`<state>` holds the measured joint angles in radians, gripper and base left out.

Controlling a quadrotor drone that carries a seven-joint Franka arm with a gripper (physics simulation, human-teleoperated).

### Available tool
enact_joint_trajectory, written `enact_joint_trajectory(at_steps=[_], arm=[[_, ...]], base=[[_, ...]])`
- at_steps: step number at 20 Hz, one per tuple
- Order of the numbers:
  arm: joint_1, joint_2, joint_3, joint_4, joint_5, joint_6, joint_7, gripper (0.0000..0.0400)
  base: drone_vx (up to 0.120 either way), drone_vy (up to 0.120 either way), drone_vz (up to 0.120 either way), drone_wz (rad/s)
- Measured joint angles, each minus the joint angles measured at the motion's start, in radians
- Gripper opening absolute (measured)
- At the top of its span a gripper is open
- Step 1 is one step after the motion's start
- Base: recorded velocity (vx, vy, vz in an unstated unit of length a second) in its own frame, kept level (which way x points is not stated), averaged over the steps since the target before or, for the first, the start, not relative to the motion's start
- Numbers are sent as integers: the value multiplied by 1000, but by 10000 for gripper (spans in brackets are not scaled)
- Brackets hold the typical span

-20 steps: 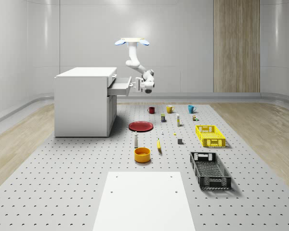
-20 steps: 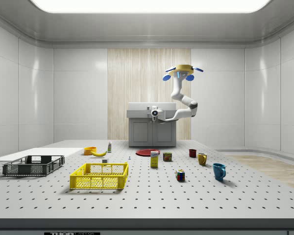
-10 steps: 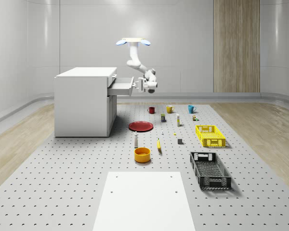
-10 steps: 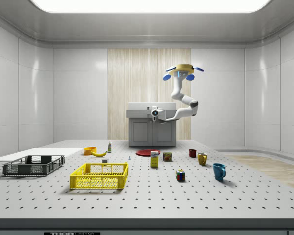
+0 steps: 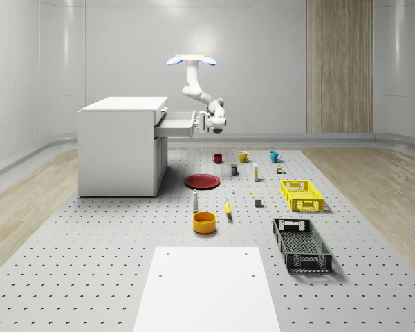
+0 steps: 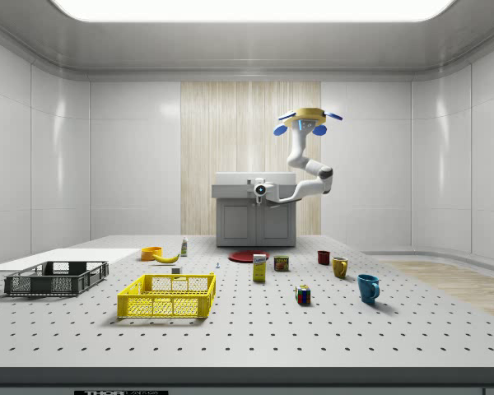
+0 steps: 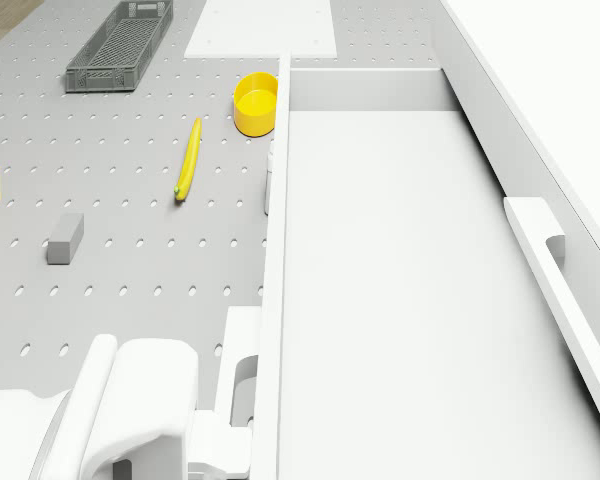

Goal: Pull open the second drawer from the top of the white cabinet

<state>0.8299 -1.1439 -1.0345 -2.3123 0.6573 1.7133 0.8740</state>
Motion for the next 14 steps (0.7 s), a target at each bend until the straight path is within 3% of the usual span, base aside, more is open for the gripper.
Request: enact_joint_trajectory(at_steps=[8,14], arm=[[21,-29,-7,-8,-25,21,-4,299],[28,-40,-8,-10,-35,28,-2,300]], base=[[0,120,0,0],[0,7,0,0]])
